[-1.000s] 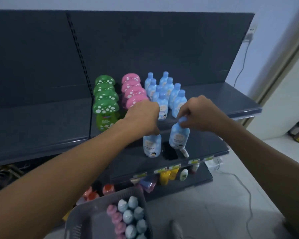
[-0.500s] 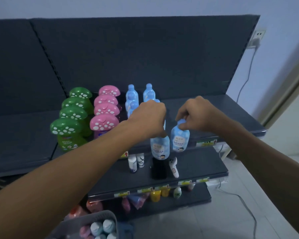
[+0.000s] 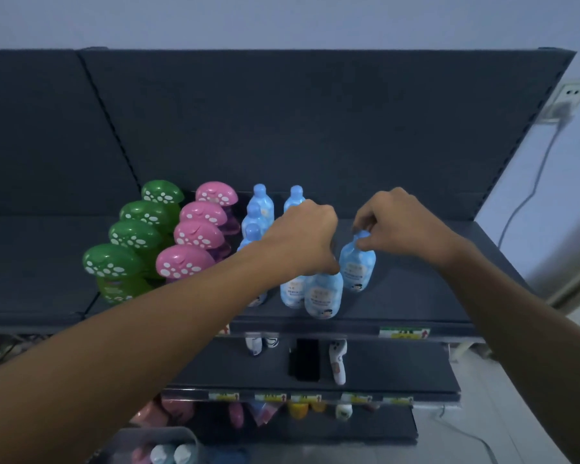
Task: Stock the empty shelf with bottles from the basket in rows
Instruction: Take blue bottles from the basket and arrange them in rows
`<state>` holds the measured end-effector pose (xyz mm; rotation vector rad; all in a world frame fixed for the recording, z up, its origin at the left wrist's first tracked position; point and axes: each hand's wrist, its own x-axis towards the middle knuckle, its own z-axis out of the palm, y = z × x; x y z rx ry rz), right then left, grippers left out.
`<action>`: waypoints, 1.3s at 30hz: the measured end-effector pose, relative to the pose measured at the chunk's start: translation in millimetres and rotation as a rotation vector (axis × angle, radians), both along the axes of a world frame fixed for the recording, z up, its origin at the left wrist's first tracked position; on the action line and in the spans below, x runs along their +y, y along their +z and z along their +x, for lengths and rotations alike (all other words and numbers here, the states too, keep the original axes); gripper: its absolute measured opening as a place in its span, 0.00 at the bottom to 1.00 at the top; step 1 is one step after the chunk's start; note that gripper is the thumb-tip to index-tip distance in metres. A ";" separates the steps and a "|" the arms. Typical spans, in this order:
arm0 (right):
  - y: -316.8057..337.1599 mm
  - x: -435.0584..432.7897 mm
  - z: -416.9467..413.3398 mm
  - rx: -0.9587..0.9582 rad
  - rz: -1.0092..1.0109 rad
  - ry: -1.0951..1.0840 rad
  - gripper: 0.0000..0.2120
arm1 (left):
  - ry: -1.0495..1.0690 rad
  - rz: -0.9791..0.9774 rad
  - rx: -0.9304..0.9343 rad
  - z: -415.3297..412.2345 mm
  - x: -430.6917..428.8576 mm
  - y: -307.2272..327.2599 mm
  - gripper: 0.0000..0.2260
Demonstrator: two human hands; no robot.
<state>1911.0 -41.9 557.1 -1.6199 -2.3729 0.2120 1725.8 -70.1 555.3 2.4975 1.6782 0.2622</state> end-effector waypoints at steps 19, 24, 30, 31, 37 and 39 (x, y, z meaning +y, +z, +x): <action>-10.0 122.5 12.8 0.023 -0.015 -0.005 0.07 | 0.152 -0.056 -0.062 30.9 108.4 -0.7 0.13; -11.7 147.5 7.4 0.042 -0.022 0.008 0.06 | 0.198 -0.074 -0.082 30.4 131.0 -11.2 0.14; -17.6 166.5 -2.8 0.049 -0.055 0.005 0.08 | 0.213 -0.098 -0.108 36.2 142.3 -12.7 0.15; -17.8 168.4 -3.4 0.049 -0.057 0.000 0.08 | 0.210 -0.100 -0.111 37.9 142.6 -12.2 0.15; -18.5 174.0 -4.7 0.062 -0.079 0.005 0.09 | 0.200 -0.104 -0.120 45.1 142.2 -11.0 0.15; -18.0 175.7 -5.1 0.062 -0.091 0.010 0.11 | 0.200 -0.113 -0.117 45.6 142.3 -10.9 0.16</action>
